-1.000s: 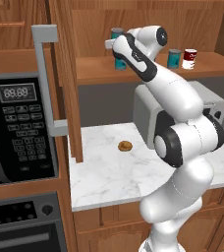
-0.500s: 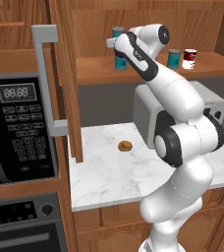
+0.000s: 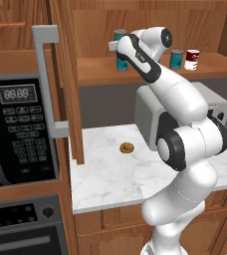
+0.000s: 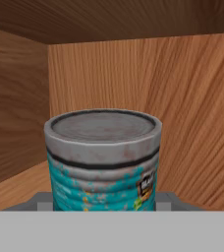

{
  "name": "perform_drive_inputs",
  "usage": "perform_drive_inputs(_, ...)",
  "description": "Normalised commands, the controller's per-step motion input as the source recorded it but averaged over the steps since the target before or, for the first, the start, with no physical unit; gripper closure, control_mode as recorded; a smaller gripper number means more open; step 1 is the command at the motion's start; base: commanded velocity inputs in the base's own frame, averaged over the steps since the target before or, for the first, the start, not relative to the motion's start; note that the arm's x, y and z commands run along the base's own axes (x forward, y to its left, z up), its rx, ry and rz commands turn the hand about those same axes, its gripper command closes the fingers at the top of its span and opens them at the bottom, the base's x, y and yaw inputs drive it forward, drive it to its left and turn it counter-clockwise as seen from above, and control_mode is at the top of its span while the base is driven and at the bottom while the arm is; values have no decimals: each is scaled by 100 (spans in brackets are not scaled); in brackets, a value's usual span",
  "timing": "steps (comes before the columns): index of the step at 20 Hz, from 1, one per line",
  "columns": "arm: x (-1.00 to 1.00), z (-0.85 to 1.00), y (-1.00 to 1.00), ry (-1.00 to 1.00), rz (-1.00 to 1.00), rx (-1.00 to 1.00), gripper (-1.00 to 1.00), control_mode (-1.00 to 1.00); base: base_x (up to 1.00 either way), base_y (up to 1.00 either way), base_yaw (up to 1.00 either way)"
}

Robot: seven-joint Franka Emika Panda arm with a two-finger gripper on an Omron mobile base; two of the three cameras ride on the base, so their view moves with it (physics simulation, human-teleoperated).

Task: Stack two cans on top of the other two cans in the cabinet.

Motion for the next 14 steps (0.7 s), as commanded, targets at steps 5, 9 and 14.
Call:
perform_drive_inputs(5, 0, -9, -1, 0, 0, 0, 100, -100, 0, 0, 0)
perform_drive_inputs(9, 0, 1, 0, 0, 0, -1, 100, -100, 0, 0, 0)
perform_drive_inputs(14, -7, 6, -5, 0, 0, -1, 100, -100, 0, 0, 0)
